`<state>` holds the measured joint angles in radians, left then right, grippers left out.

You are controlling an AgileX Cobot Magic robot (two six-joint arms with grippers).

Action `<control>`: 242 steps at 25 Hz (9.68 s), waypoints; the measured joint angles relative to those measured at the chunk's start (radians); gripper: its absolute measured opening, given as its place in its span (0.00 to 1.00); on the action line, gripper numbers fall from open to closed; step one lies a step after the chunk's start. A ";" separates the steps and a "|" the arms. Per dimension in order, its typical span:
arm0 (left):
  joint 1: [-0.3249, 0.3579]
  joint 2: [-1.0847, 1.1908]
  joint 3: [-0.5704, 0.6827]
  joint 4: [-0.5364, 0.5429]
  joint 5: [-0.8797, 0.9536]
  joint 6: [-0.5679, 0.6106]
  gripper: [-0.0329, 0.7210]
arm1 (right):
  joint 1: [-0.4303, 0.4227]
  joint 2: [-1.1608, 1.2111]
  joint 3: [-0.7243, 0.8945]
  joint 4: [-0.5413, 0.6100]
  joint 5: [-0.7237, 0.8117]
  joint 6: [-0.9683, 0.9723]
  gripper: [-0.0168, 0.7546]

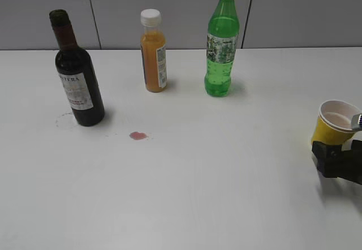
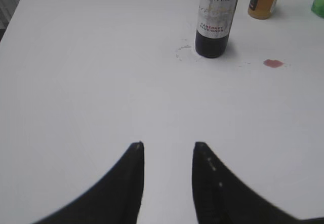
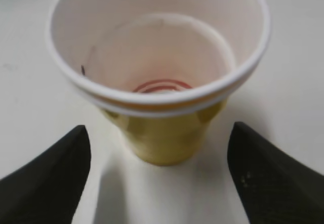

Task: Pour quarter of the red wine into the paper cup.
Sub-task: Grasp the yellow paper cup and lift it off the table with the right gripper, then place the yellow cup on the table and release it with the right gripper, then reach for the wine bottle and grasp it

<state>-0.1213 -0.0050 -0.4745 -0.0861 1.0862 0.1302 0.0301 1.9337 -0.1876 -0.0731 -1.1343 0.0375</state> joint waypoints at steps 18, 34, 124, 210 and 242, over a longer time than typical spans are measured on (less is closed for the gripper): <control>0.000 0.000 0.000 0.000 0.000 0.000 0.36 | 0.000 0.152 -0.100 0.010 -0.064 -0.006 0.82; 0.000 0.000 0.000 0.000 -0.001 0.000 0.36 | 0.000 0.266 -0.123 0.010 -0.216 -0.022 0.79; 0.000 0.000 0.000 0.000 0.000 0.000 0.36 | 0.392 0.518 -1.132 -1.356 0.096 0.591 0.60; 0.000 0.000 0.000 0.000 0.001 0.000 0.36 | 0.029 -0.917 -0.609 0.085 2.285 -0.075 0.75; 0.000 0.000 0.000 0.000 -0.001 0.000 0.36 | 0.029 -1.937 -0.305 0.156 2.186 -0.075 0.75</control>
<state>-0.1213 -0.0050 -0.4745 -0.0861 1.0855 0.1302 0.0595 -0.0031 -0.4924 0.0830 1.0513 -0.0376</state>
